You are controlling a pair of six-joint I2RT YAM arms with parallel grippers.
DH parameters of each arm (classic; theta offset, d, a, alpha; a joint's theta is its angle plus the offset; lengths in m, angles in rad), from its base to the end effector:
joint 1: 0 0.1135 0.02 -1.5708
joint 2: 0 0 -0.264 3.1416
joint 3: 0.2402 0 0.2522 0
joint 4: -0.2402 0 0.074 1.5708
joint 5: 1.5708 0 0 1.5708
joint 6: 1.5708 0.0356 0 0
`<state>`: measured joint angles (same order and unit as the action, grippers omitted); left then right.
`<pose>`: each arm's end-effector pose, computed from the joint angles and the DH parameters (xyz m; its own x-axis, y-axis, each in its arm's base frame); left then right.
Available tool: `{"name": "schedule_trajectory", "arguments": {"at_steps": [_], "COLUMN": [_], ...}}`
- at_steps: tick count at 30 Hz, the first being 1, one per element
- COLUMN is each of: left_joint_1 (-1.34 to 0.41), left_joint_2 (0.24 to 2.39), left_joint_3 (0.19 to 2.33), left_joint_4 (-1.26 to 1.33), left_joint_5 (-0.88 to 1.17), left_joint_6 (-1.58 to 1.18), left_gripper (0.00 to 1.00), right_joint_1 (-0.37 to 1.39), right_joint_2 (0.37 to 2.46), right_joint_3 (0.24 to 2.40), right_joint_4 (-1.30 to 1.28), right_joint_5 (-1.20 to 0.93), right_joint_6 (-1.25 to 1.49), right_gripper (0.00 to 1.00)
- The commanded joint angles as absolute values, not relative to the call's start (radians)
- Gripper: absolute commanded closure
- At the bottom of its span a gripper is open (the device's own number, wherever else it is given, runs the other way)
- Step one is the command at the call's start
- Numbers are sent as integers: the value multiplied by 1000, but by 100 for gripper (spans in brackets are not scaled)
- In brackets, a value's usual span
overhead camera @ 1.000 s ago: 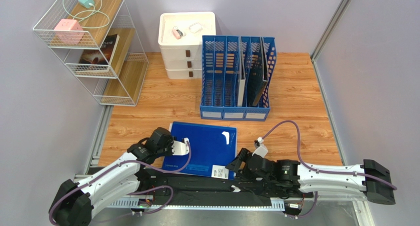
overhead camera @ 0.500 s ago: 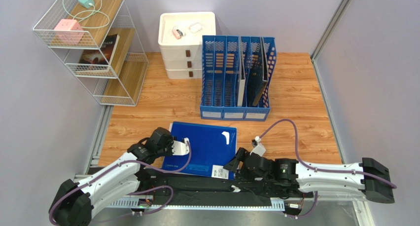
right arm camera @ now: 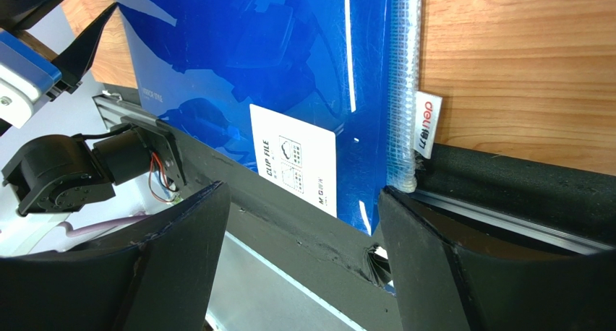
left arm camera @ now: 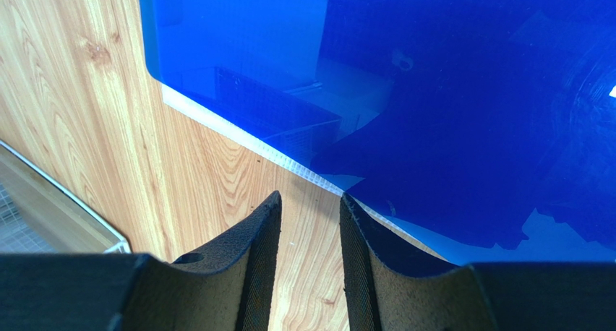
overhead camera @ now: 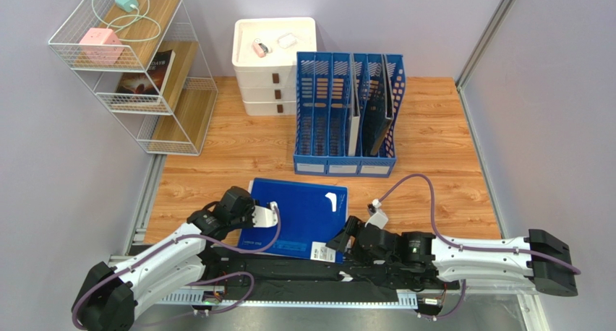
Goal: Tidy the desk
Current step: Pick up the folder from the corner of the board.
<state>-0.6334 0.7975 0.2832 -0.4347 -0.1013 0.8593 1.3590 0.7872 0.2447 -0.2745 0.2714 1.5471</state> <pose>0.1167 -0.0812 0.1452 -0.0178 0.9479 -0.3181 0.8497 0.1820 0.4949 0.0406 0.1432 0.1465 -0.9067 0.3649 -0.2116 0.1318 0.7216 0.6796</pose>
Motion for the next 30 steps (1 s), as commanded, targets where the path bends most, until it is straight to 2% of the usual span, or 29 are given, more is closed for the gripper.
{"name": "schedule_trajectory", "arguments": {"at_steps": [1,19,30], "left_joint_1": [-640,-640,-643], "left_joint_2": [801,770,827], "left_joint_3": [270,275,304], "left_joint_4": [-433,-456,-437], "left_joint_5": [-44,-40,-9], "left_joint_6": [851,851,841], "left_gripper": [58,58,58], "right_joint_1": [1364,1364,1362], "right_joint_2": [755,810,879], "right_joint_3": [224,209,150], "right_joint_4": [-241,-192,-46], "right_joint_5": [311,327,316], "right_joint_6": [1549,1557,1588], "right_gripper": [20,19,19]}}
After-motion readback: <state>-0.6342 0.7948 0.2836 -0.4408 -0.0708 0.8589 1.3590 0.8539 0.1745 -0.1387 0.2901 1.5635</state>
